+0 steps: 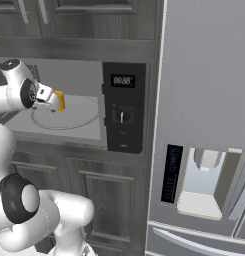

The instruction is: Pick the cup of tea, navigate to the dining table, and place it on the saucer.

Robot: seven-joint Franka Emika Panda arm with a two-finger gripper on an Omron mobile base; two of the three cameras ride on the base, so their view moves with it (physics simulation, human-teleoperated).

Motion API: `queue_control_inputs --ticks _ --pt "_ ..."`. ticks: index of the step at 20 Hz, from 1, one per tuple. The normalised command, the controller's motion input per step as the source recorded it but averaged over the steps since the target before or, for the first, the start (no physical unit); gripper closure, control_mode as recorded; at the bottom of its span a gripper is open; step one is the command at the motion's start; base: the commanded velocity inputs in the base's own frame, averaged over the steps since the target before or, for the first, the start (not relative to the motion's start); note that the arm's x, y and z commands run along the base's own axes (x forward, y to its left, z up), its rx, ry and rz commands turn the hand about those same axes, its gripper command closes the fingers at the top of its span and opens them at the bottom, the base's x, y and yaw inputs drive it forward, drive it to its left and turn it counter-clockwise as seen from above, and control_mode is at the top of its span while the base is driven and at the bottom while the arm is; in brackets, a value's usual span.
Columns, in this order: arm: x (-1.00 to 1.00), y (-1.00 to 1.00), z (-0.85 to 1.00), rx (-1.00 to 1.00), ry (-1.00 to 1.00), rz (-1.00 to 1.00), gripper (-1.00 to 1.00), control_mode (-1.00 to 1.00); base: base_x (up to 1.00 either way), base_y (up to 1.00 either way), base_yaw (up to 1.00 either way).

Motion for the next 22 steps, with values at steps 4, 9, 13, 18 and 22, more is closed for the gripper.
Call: queue_control_inputs --ticks 4,9,13,18,22 --pt "0.09 -0.26 -0.31 0.0 -0.07 0.01 -1.0 -1.0 0.0 0.0 0.0" --pt "0.06 0.21 -0.09 0.0 -0.22 0.03 -1.0 -1.0 0.0 0.0 0.0" --pt "0.27 0.4 0.0 0.0 -0.15 0.0 -1.0 -1.0 0.0 0.0 0.0" --pt "0.3 0.42 0.0 0.0 -0.07 0.0 -1.0 -1.0 0.0 0.0 0.0" --pt "0.15 0.23 0.1 0.0 0.03 -0.02 -1.0 -1.0 0.0 0.0 0.0"
